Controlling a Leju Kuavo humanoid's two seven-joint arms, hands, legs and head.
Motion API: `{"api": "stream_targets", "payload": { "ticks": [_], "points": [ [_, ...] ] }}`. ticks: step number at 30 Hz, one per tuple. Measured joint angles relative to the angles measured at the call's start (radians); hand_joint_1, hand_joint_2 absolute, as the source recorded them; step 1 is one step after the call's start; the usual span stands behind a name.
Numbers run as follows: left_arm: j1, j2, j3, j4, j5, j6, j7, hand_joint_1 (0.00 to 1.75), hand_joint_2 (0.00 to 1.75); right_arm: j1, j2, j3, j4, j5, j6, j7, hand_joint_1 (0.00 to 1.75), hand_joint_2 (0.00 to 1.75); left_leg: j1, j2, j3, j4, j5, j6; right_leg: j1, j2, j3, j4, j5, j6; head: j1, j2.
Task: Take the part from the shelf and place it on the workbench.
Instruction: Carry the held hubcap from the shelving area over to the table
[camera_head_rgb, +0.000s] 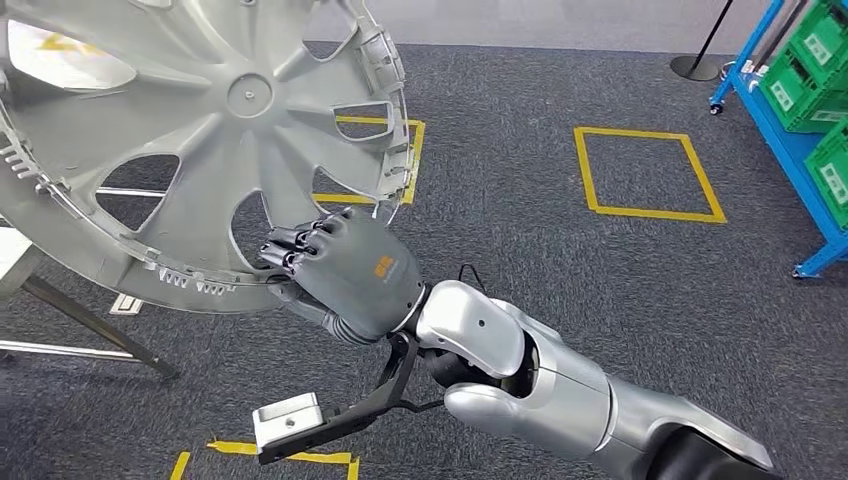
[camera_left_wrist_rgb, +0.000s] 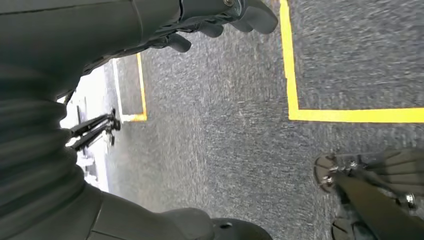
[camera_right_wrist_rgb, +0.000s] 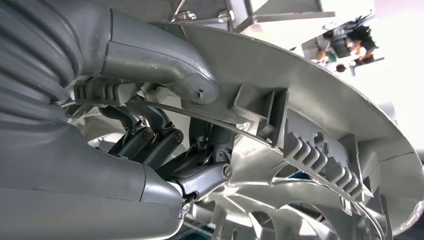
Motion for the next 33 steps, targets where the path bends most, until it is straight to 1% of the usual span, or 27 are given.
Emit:
{"api": "stream_targets", "payload": {
  "ticks": [1, 2, 3, 4, 6, 7, 8, 10, 11, 12, 13, 14, 15, 17, 18, 19, 21, 22, 23, 25, 26, 27, 28, 29, 30, 31, 33],
  "points": [
    [0.000, 0.000, 0.000, 0.000, 0.000, 0.001, 0.000, 0.00, 1.75, -0.002, 0.001, 0.000, 0.002, -0.003, 0.000, 0.000, 1.75, 1.75, 0.000, 0.022, 0.035, -0.065, 0.023, 0.000, 0.001, -0.009, 0.000, 0.004, -0.004, 0.005, 0.000, 0.000],
    [0.000, 0.000, 0.000, 0.000, 0.000, 0.003, -0.001, 0.00, 1.75, -0.003, 0.002, 0.000, 0.003, -0.005, 0.000, 0.000, 1.75, 1.75, -0.001, 0.037, 0.061, -0.115, 0.038, 0.005, 0.003, -0.017, 0.000, 0.008, -0.009, 0.012, 0.001, 0.000],
    [0.000, -0.001, 0.000, -0.001, 0.000, 0.004, -0.003, 0.00, 1.75, -0.005, 0.003, 0.000, 0.004, -0.007, 0.001, -0.001, 1.75, 1.75, -0.003, 0.047, 0.075, -0.142, 0.043, 0.012, 0.006, -0.025, 0.001, 0.012, -0.013, 0.018, 0.002, 0.000],
    [0.001, -0.001, 0.000, -0.001, 0.000, 0.004, -0.005, 0.00, 1.75, -0.007, 0.003, 0.000, 0.005, -0.008, 0.001, -0.002, 1.75, 1.75, -0.007, 0.045, 0.076, -0.144, 0.040, 0.021, 0.008, -0.032, 0.002, 0.013, -0.016, 0.023, 0.003, 0.000],
    [0.005, 0.000, 0.000, -0.001, 0.000, 0.004, -0.008, 0.00, 1.75, -0.009, 0.004, 0.000, 0.007, -0.010, 0.000, -0.004, 1.75, 1.75, -0.007, 0.023, 0.076, -0.145, 0.041, 0.039, 0.006, -0.043, 0.008, 0.014, -0.023, 0.035, 0.005, 0.000],
    [0.007, 0.001, 0.000, 0.000, 0.000, 0.004, -0.009, 0.00, 1.75, -0.010, 0.004, 0.000, 0.007, -0.011, -0.001, -0.005, 1.75, 1.75, -0.006, 0.013, 0.077, -0.146, 0.042, 0.046, 0.003, -0.031, 0.006, 0.026, -0.033, 0.041, 0.005, 0.000],
    [0.008, 0.001, 0.000, 0.000, 0.000, 0.004, -0.010, 0.00, 1.75, -0.010, 0.003, 0.000, 0.008, -0.012, -0.002, -0.006, 1.75, 1.75, -0.004, 0.003, 0.079, -0.148, 0.043, 0.053, -0.001, -0.010, -0.005, 0.054, -0.052, 0.046, 0.006, 0.000],
    [0.007, 0.002, 0.000, -0.001, -0.001, 0.004, -0.010, 0.00, 1.75, -0.009, 0.001, 0.000, 0.011, -0.012, -0.004, -0.010, 1.75, 1.75, -0.003, -0.017, 0.079, -0.149, 0.044, 0.061, -0.004, 0.044, -0.061, 0.173, -0.111, 0.051, 0.008, 0.000],
    [0.007, 0.002, 0.000, -0.001, -0.001, 0.004, -0.010, 0.00, 1.75, -0.008, -0.001, 0.000, 0.013, -0.012, -0.004, -0.012, 1.75, 1.75, -0.004, -0.028, 0.079, -0.149, 0.045, 0.063, -0.004, 0.057, -0.097, 0.242, -0.138, 0.052, 0.009, 0.000],
    [0.007, 0.002, 0.000, -0.001, -0.001, 0.004, -0.010, 0.00, 1.75, -0.006, -0.003, 0.000, 0.015, -0.012, -0.005, -0.014, 1.75, 1.75, -0.005, -0.041, 0.078, -0.148, 0.044, 0.064, -0.003, 0.063, -0.125, 0.293, -0.151, 0.051, 0.010, 0.000],
    [0.008, 0.002, 0.000, 0.000, -0.001, 0.004, -0.010, 0.00, 1.75, -0.005, -0.004, 0.001, 0.017, -0.012, -0.005, -0.015, 1.75, 1.75, -0.006, -0.054, 0.078, -0.147, 0.044, 0.064, -0.003, 0.065, -0.137, 0.309, -0.144, 0.048, 0.010, 0.000],
    [0.009, 0.002, 0.000, 0.000, -0.001, 0.004, -0.010, 0.00, 1.75, -0.004, -0.005, 0.001, 0.019, -0.012, -0.005, -0.014, 1.75, 1.75, -0.007, -0.068, 0.078, -0.146, 0.045, 0.064, -0.002, 0.069, -0.130, 0.283, -0.119, 0.044, 0.010, 0.000],
    [0.010, 0.002, 0.000, 0.000, -0.001, 0.004, -0.010, 0.00, 1.75, -0.003, -0.005, 0.000, 0.021, -0.012, -0.006, -0.014, 1.75, 1.75, -0.007, -0.082, 0.078, -0.145, 0.045, 0.063, -0.002, 0.077, -0.105, 0.223, -0.081, 0.038, 0.011, 0.000],
    [0.010, 0.000, 0.000, -0.001, -0.001, 0.005, -0.010, 0.00, 1.75, -0.004, -0.006, 0.000, 0.022, -0.012, -0.006, -0.015, 1.75, 1.75, -0.007, -0.105, 0.076, -0.143, 0.047, 0.057, 0.000, 0.116, -0.044, 0.085, -0.021, 0.027, 0.011, 0.000],
    [0.010, -0.001, 0.000, -0.001, 0.000, 0.005, -0.010, 0.00, 1.75, -0.004, -0.006, 0.001, 0.022, -0.012, -0.007, -0.017, 1.75, 1.75, -0.007, -0.115, 0.073, -0.143, 0.048, 0.052, 0.001, 0.128, -0.026, 0.044, -0.009, 0.024, 0.011, 0.000],
    [0.011, -0.001, 0.000, -0.001, 0.000, 0.006, -0.009, 0.00, 1.75, -0.005, -0.006, 0.001, 0.022, -0.011, -0.007, -0.018, 1.75, 1.75, -0.007, -0.123, 0.071, -0.144, 0.049, 0.045, 0.003, 0.134, -0.019, 0.026, -0.007, 0.023, 0.012, 0.000],
    [0.014, 0.001, 0.000, 0.000, 0.000, 0.006, -0.008, 0.00, 1.75, -0.007, -0.005, 0.001, 0.022, -0.011, -0.008, -0.017, 1.75, 1.75, -0.005, -0.138, 0.066, -0.149, 0.054, 0.031, 0.004, 0.114, -0.016, 0.020, -0.003, 0.018, 0.012, 0.000],
    [0.015, 0.002, 0.000, 0.001, 0.000, 0.006, -0.008, 0.00, 1.75, -0.008, -0.005, 0.001, 0.022, -0.011, -0.008, -0.016, 1.75, 1.75, -0.006, -0.125, 0.062, -0.146, 0.051, 0.026, 0.002, 0.104, -0.012, 0.014, 0.001, 0.012, 0.011, 0.000],
    [0.016, 0.002, 0.000, 0.001, 0.000, 0.006, -0.008, 0.00, 1.75, -0.009, -0.004, 0.001, 0.022, -0.011, -0.009, -0.015, 1.75, 1.75, -0.008, -0.103, 0.052, -0.127, 0.039, 0.022, 0.000, 0.093, -0.009, 0.008, 0.005, 0.005, 0.009, 0.000],
    [0.015, 0.002, 0.000, 0.001, 0.001, 0.007, -0.007, 0.00, 1.75, -0.010, -0.004, 0.002, 0.023, -0.011, -0.010, -0.015, 1.75, 1.75, -0.010, -0.044, 0.007, -0.031, -0.016, 0.016, 0.000, 0.069, -0.005, 0.002, 0.008, -0.004, 0.004, 0.000],
    [0.014, 0.001, 0.000, 0.000, 0.001, 0.007, -0.007, 0.00, 1.75, -0.011, -0.004, 0.002, 0.024, -0.011, -0.011, -0.016, 1.75, 1.75, -0.009, -0.030, -0.024, 0.036, -0.047, 0.013, 0.001, 0.057, -0.005, 0.002, 0.007, -0.006, 0.003, 0.000],
    [0.013, 0.001, 0.000, 0.000, 0.001, 0.008, -0.008, 0.00, 1.75, -0.011, -0.004, 0.004, 0.025, -0.010, -0.012, -0.017, 1.75, 1.75, -0.008, -0.025, -0.048, 0.090, -0.067, 0.010, 0.002, 0.045, -0.004, 0.002, 0.006, -0.007, 0.003, 0.000],
    [0.014, 0.002, 0.000, 0.001, 0.001, 0.009, -0.008, 0.00, 1.75, -0.011, -0.004, 0.007, 0.026, -0.010, -0.012, -0.017, 1.75, 1.75, -0.008, -0.022, -0.058, 0.116, -0.070, 0.007, 0.002, 0.033, -0.004, 0.002, 0.005, -0.006, 0.003, 0.000],
    [0.014, 0.002, 0.000, 0.001, 0.001, 0.010, -0.008, 0.00, 1.75, -0.011, -0.004, 0.009, 0.026, -0.010, -0.012, -0.017, 1.75, 1.75, -0.007, -0.018, -0.049, 0.103, -0.055, 0.005, 0.001, 0.022, -0.004, 0.003, 0.003, -0.005, 0.003, 0.000],
    [0.014, 0.003, 0.000, 0.001, 0.001, 0.011, -0.008, 0.00, 1.75, -0.011, -0.004, 0.010, 0.027, -0.010, -0.013, -0.016, 1.75, 1.75, -0.006, -0.011, -0.020, 0.052, -0.026, 0.004, 0.001, 0.011, -0.003, 0.005, 0.001, -0.003, 0.003, 0.000],
    [0.014, 0.004, 0.000, 0.001, 0.000, 0.011, -0.008, 0.00, 1.75, -0.012, -0.004, 0.011, 0.027, -0.010, -0.013, -0.016, 1.75, 1.75, -0.007, 0.008, 0.018, -0.019, 0.001, 0.004, 0.001, 0.001, -0.002, 0.008, -0.002, 0.001, 0.003, 0.000],
    [0.011, 0.003, 0.000, 0.000, -0.001, 0.013, -0.008, 0.00, 1.75, -0.013, -0.004, 0.011, 0.027, -0.010, -0.013, -0.015, 1.75, 1.75, -0.010, 0.042, 0.073, -0.123, 0.033, 0.015, 0.007, -0.016, -0.002, 0.015, -0.010, 0.011, 0.004, 0.000]
  ]
}}
